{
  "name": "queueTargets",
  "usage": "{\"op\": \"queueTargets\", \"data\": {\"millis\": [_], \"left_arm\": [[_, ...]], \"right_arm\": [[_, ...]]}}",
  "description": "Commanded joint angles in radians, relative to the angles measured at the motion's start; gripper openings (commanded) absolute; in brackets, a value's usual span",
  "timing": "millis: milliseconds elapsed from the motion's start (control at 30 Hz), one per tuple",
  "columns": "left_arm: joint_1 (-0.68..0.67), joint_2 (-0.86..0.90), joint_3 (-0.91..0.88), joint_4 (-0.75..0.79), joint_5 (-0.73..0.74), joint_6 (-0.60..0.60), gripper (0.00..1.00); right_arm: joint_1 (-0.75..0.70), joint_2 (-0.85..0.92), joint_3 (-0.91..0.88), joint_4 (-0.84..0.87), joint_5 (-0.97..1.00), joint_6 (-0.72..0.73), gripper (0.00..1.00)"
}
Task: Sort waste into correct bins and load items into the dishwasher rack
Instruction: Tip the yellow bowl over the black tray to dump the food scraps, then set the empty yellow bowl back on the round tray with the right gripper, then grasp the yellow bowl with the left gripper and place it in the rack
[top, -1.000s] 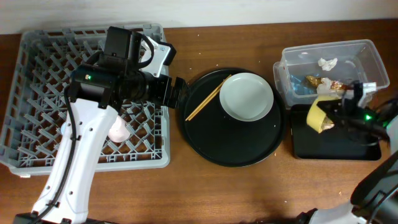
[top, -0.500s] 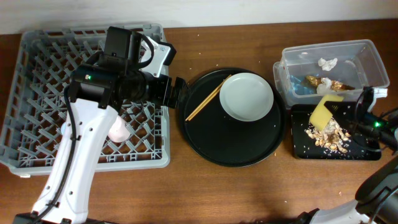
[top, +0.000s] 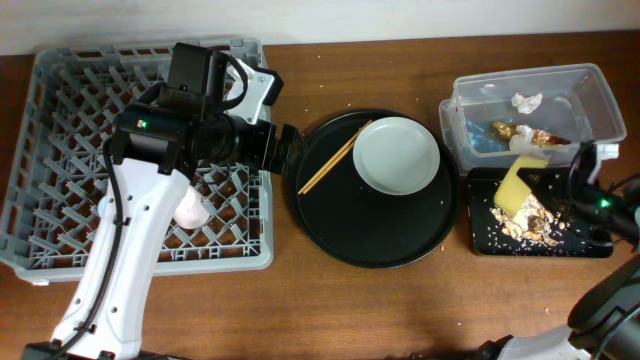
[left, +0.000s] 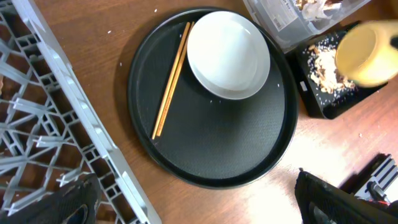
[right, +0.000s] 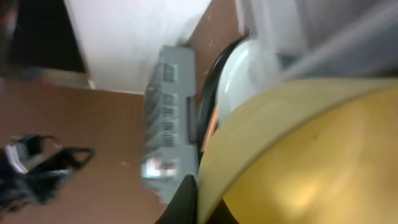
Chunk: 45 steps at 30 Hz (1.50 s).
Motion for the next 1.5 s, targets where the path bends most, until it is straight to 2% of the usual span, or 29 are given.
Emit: {"op": "queueTargets", "data": {"millis": [0,33,67,100,133,167,200,233,300,400,500,567,633,767,900,967,1000,1100,1200,1267,1367,1467], "left_arm": [[0.0,0.001,-0.001,0.0,0.004,0.019,0.99],[0.001,0.001,-0.001,-0.001,0.003,0.019,0.99],[0.0,0.0,-0.001,-0.001,0.004,0.019,0.99],[0.0,0.001,-0.001,-0.001,0.004,0.019,0.99],[0.0,0.001,-0.001,-0.001,0.004,0.019,0.99],[0.001,0.001,-0.001,-0.001,0.003,0.019,0.99],[0.0,0.0,-0.001,-0.001,0.004,0.019,0.99],[0.0,0.001,-0.001,-0.002,0.004,0.019,0.99],[0.0,0.001,-0.001,-0.005,0.009,0.019,0.99],[0.0,0.001,-0.001,0.003,0.011,0.019,0.99],[0.0,0.001,-0.001,0.003,0.011,0.019,0.99],[0.0,0.0,-0.001,0.003,0.011,0.019,0.99],[0.0,0.001,-0.001,0.003,0.011,0.019,0.99],[0.001,0.001,-0.001,0.003,0.003,0.019,0.99],[0.001,0.001,-0.001,0.003,0.003,0.019,0.99],[0.001,0.001,-0.001,0.005,0.003,0.019,0.99],[0.001,0.0,-0.001,0.005,0.003,0.019,0.99],[0.0,0.005,-0.002,0.011,0.003,0.019,0.99],[-0.05,0.058,-0.002,-0.003,0.003,0.018,0.98],[-0.125,0.143,-0.002,-0.047,-0.118,0.0,0.92],[-0.192,0.253,-0.002,-0.072,-0.142,-0.046,0.86],[-0.311,0.396,-0.002,-0.092,-0.117,-0.045,0.84]], "right_arm": [[0.017,-0.031,0.0,0.024,0.022,0.035,0.04],[0.017,-0.034,0.0,-0.01,-0.011,0.035,0.04],[0.019,-0.043,0.0,-0.005,-0.002,-0.043,0.04],[0.018,-0.041,0.0,0.051,0.055,0.058,0.04],[0.011,-0.041,0.0,0.02,0.011,0.128,0.04],[0.012,-0.056,0.0,-0.054,-0.068,-0.062,0.04],[0.011,-0.06,0.0,0.003,0.007,0.007,0.04],[0.011,-0.062,0.002,-0.009,0.035,0.044,0.04],[0.056,-0.121,0.019,-0.079,0.078,-0.019,0.04],[0.274,-0.289,0.068,-0.055,0.348,0.088,0.04],[0.649,-0.395,0.072,-0.011,0.765,0.274,0.04],[0.958,-0.366,0.071,-0.005,0.996,0.36,0.04],[1.151,-0.3,0.071,0.028,1.154,0.444,0.04],[1.342,-0.089,0.071,0.101,1.23,0.493,0.04],[1.347,0.044,0.071,0.124,1.202,0.528,0.08],[1.341,0.041,0.072,0.12,1.203,0.538,0.46],[1.322,0.025,0.073,0.119,1.203,0.562,0.51],[1.17,-0.104,0.112,0.104,1.165,0.592,0.52],[0.925,-0.25,0.135,0.104,0.966,0.592,0.57],[0.762,-0.311,0.135,0.086,0.85,0.587,0.6],[0.673,-0.321,0.135,0.018,0.843,0.559,0.6],[0.666,-0.321,0.135,0.005,0.855,0.541,0.61]]}}
